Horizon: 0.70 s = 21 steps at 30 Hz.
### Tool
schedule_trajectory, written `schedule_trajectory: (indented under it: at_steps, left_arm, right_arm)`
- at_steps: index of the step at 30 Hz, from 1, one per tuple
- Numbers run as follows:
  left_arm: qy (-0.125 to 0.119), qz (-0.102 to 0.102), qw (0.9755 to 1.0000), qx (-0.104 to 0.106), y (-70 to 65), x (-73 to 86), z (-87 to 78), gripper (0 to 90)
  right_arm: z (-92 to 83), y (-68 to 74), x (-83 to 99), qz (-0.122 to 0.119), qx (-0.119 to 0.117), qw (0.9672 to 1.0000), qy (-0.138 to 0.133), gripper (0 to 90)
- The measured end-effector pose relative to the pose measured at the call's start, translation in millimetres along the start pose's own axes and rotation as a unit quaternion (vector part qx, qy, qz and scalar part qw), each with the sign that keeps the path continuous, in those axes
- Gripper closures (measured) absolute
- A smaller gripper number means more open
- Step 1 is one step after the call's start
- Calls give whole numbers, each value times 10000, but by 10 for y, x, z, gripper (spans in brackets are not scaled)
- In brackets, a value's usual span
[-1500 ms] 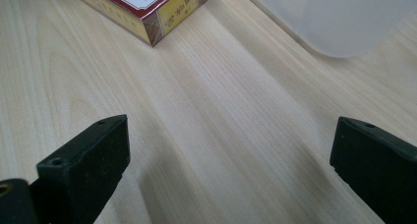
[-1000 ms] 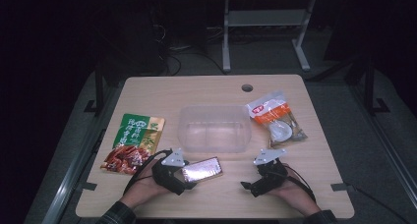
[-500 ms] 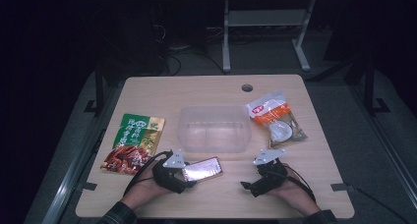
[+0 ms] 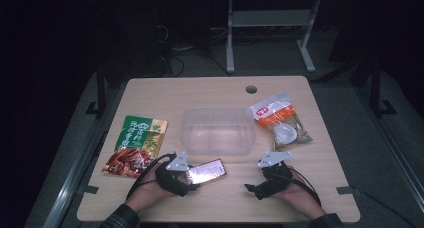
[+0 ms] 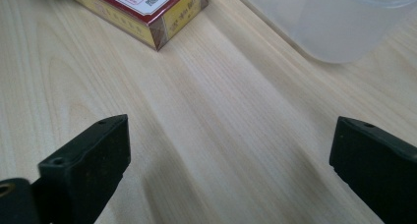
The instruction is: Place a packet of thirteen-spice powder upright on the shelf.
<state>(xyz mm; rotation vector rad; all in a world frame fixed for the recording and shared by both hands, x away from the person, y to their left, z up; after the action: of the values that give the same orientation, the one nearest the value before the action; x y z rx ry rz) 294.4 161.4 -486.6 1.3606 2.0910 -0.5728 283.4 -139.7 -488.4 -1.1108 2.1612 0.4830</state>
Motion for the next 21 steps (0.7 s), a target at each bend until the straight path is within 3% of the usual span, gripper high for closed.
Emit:
schedule_trajectory:
  at_steps: [6,9,13,21]
  left_arm:
    - [0,-24,10000,78,32,-28,-37,320]
    - [-161,-86,9997,139,25,-67,-76,320]
    - [-155,23,9997,190,21,-110,-133,321]
    - [-260,56,9992,298,34,-206,-248,320]
  right_arm:
    - [15,3,-7,-31,-14,10000,-8,36]
    - [13,7,-4,-76,-5,10000,9,38]
    - [12,4,-7,-22,9,10000,-10,43]
    - [14,7,-7,-47,36,10000,-8,46]
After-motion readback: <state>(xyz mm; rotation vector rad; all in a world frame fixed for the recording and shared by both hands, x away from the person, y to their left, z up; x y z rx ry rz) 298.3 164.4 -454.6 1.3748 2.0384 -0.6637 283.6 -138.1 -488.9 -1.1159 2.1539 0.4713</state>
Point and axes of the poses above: each handheld gripper's, and its own axes: z roughly forward along the jaws, x roughly out of its underside, y roughly to its left, the point moved 3 cm from there along z, roughly forward along the jaws, and after that the axes turned 3 degrees about -z, right-handed, at the moved point
